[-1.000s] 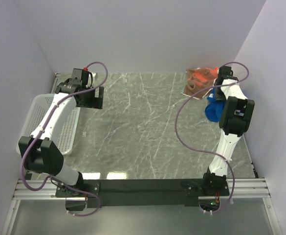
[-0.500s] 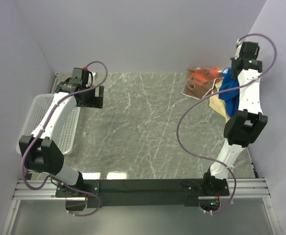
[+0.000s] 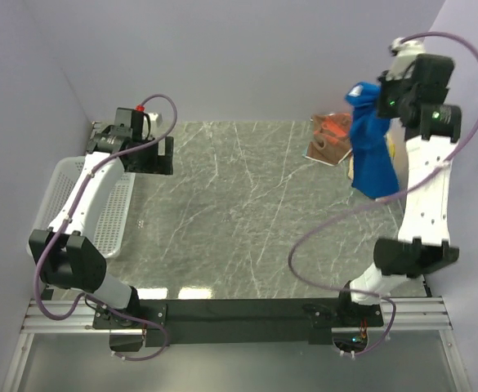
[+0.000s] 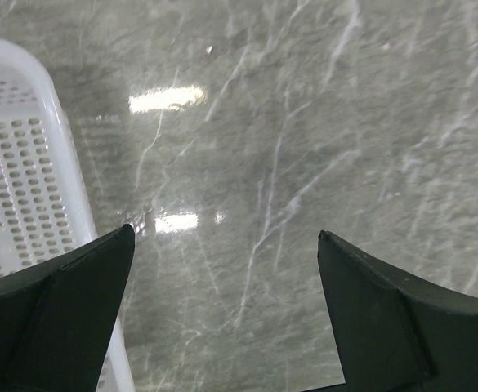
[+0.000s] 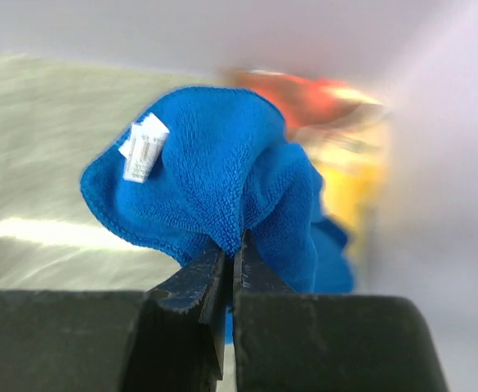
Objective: Roll the towels
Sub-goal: Move the towel to the center of the board
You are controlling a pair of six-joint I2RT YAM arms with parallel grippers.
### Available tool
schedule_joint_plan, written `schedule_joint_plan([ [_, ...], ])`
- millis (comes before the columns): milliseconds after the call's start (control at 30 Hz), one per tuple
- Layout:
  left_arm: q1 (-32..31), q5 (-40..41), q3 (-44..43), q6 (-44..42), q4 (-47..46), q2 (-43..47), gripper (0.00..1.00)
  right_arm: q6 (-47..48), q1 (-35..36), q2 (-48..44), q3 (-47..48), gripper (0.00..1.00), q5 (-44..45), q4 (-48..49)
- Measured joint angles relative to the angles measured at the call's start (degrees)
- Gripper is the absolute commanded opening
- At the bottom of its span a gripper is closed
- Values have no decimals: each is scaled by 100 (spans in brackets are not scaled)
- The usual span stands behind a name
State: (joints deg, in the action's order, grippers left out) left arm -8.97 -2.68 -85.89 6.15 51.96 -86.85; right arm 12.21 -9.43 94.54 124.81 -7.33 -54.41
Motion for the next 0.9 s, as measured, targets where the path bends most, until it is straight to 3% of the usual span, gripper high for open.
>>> schedule_joint_plan([
  [100,181,-398,-160,-15,-11,57,99,-127,782,-789,-780,0,-463,33],
  [167,385,-765,-299,-13,-11,101,100,-212,1427,-1268,-1467,13,-741,238],
  [200,494,-933,-363,-13,-20,118,100,-273,1733,-1432,-1827,28,-890,389],
  [233,616,-1143,-420,-13,-28,138,99,-330,2037,-1580,-2312,59,-1117,564],
  [267,739,-1346,-435,-11,-50,170,99,-382,2277,-1622,-2739,74,-1259,719],
  [333,953,-1676,-435,-20,-50,232,99,-374,2833,-1641,-3471,80,-1478,918],
  [433,1156,-2041,-433,-111,-44,302,100,-343,3764,-1032,-4205,82,-1692,1119],
  [567,1176,-2356,-293,-374,-24,396,99,-291,4286,-623,-4771,82,-1871,1067],
  [767,879,-2549,378,-713,-35,448,72,-275,3364,-793,-4605,71,-1606,1322],
  [900,-22,-2516,769,-935,-68,323,69,-319,2828,-188,-4142,63,-1174,1504],
])
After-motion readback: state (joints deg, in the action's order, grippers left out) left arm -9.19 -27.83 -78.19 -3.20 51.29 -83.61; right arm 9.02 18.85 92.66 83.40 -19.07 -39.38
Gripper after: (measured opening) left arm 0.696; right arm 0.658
